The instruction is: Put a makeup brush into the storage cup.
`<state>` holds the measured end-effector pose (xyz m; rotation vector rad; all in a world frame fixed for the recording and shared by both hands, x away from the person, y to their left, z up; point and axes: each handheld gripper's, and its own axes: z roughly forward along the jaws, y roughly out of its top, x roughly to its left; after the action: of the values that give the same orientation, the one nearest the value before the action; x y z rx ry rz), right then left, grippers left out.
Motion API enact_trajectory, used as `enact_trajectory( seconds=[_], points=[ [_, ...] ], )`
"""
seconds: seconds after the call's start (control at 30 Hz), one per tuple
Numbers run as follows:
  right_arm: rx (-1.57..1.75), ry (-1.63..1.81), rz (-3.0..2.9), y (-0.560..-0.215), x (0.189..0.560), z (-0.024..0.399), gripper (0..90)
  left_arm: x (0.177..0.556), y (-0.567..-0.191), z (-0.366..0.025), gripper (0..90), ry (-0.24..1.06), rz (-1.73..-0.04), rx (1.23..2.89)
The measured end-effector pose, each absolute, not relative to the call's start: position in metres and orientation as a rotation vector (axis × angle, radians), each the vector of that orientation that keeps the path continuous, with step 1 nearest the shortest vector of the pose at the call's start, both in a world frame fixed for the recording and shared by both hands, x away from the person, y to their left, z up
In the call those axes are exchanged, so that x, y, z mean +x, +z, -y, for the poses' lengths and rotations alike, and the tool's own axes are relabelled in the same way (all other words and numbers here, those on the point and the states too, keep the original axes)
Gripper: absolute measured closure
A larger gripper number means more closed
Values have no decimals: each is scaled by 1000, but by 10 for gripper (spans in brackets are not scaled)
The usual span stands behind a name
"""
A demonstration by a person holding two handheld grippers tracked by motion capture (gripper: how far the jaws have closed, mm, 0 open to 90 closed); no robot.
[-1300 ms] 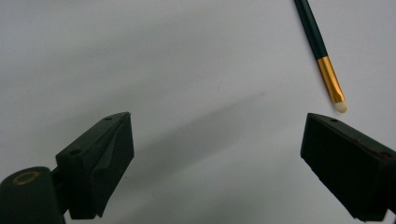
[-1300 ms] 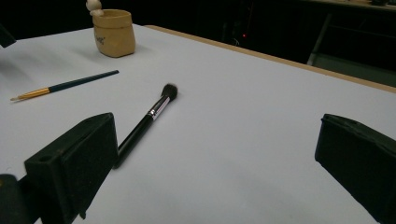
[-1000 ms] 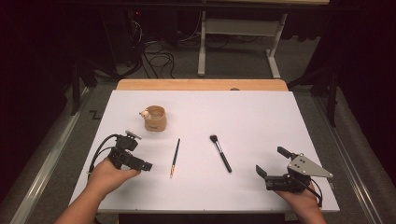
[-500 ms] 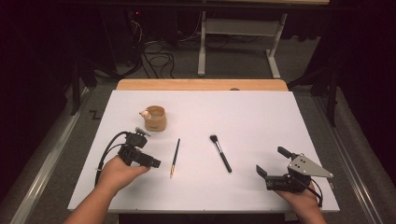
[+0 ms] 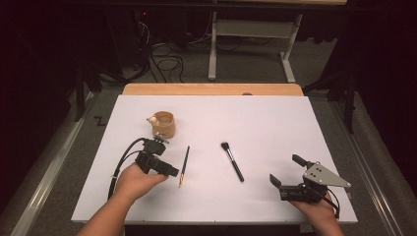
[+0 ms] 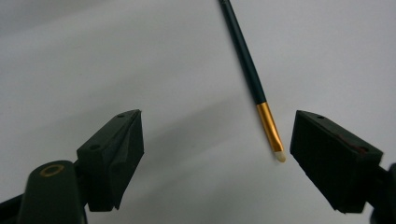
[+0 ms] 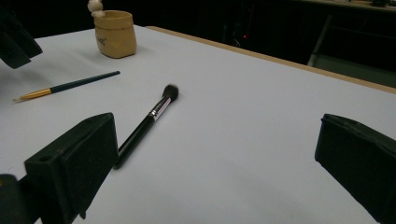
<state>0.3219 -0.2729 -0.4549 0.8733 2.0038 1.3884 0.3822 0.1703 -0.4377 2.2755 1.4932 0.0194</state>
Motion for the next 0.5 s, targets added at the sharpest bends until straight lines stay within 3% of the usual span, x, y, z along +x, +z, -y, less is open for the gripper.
enact_trajectory(
  seconds=[0.5],
  points=[
    [876, 1387, -2005, -454, 321, 273, 4, 386, -443, -148, 258, -9, -1479, 2304]
  ],
)
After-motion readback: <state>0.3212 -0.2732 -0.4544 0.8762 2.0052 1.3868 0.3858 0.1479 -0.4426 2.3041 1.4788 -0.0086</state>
